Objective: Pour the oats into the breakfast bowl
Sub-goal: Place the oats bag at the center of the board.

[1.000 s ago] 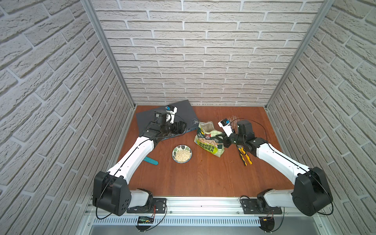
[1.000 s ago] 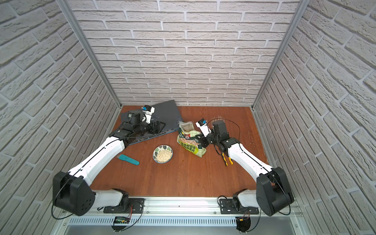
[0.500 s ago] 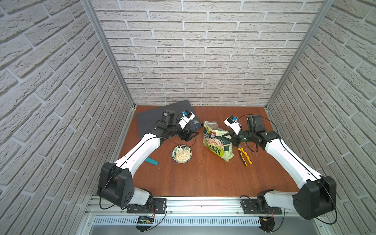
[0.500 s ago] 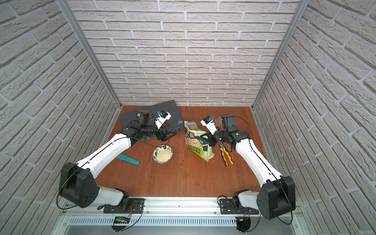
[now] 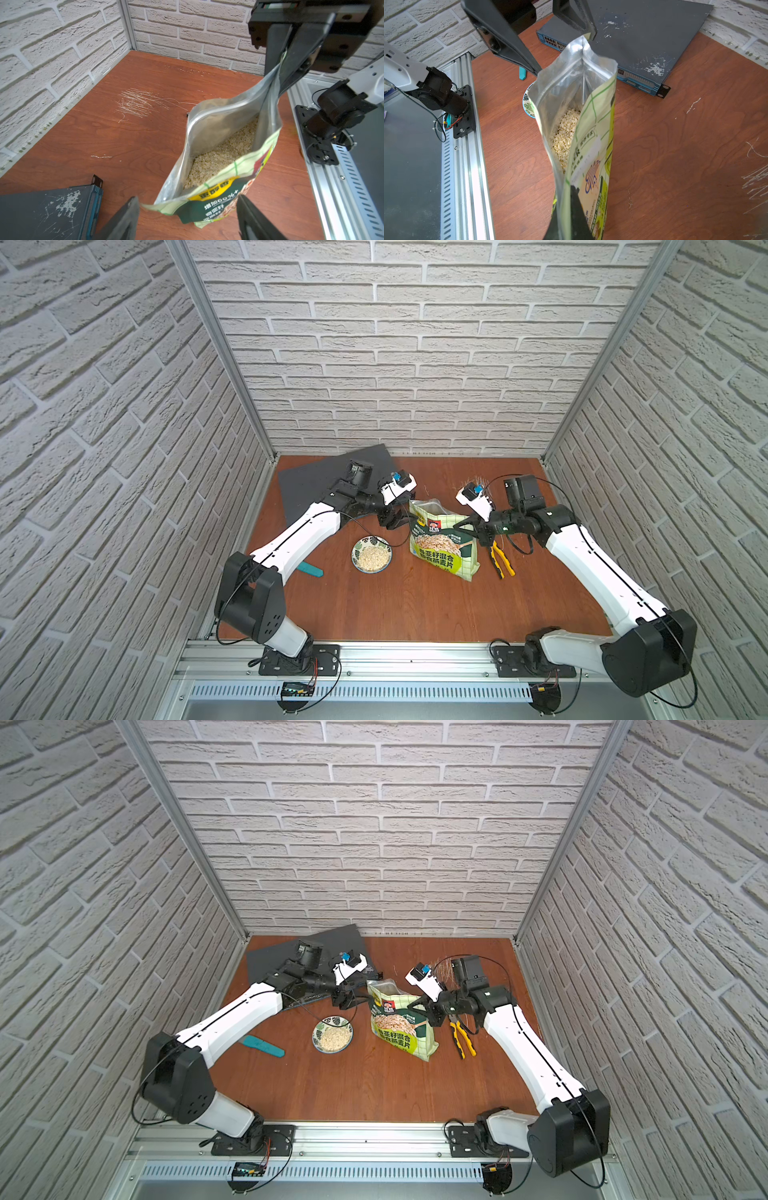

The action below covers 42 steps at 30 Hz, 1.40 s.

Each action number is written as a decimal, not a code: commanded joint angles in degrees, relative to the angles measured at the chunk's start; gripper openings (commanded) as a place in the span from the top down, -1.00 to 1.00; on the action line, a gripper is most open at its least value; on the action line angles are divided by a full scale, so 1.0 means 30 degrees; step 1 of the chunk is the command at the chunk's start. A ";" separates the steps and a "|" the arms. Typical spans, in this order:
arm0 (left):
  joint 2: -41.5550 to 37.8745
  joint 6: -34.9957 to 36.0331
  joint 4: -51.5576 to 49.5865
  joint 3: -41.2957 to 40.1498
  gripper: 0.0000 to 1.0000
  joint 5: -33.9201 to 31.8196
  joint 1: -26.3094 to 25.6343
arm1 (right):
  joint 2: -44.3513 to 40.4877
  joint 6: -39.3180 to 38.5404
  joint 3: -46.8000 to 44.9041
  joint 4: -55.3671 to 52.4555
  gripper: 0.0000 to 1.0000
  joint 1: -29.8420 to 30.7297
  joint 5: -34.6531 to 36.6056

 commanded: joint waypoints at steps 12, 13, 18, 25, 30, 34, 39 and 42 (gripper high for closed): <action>0.0970 0.2459 -0.2585 0.1586 0.73 0.1535 -0.1425 | -0.1572 -0.0644 0.1381 0.0362 0.94 0.0582 0.1094; 0.0845 0.2460 -0.2688 0.1449 0.87 0.1302 -0.1418 | -0.1606 -0.0395 0.1286 0.0388 0.93 0.0499 0.1637; -0.0132 0.2369 -0.2808 0.0198 1.00 -0.0400 -0.1382 | -0.1972 0.1272 0.0311 0.1096 0.93 -0.0163 0.3987; -0.1936 0.1650 -0.1676 -0.1611 1.00 -0.3125 -0.1557 | -0.1010 0.2227 -0.0716 0.1135 0.93 -0.0476 1.0461; -0.1751 0.1800 -0.0698 -0.1386 1.00 -0.4944 -0.2010 | -0.1132 0.1437 -0.1814 0.1703 0.93 -0.0461 1.0026; -0.0430 0.2608 -0.0622 0.0019 1.00 -0.5580 -0.2535 | -0.2006 0.0686 -0.2245 0.2433 0.91 -0.0400 0.6614; 0.0724 0.3314 -0.0482 0.1203 1.00 -0.5013 -0.2807 | -0.1539 -0.2017 -0.1023 -0.0652 0.58 0.0585 0.5839; 0.0765 0.3915 -0.0289 0.1299 1.00 -0.4766 -0.3155 | -0.0939 -0.3032 0.0086 -0.2600 0.26 0.1297 0.6130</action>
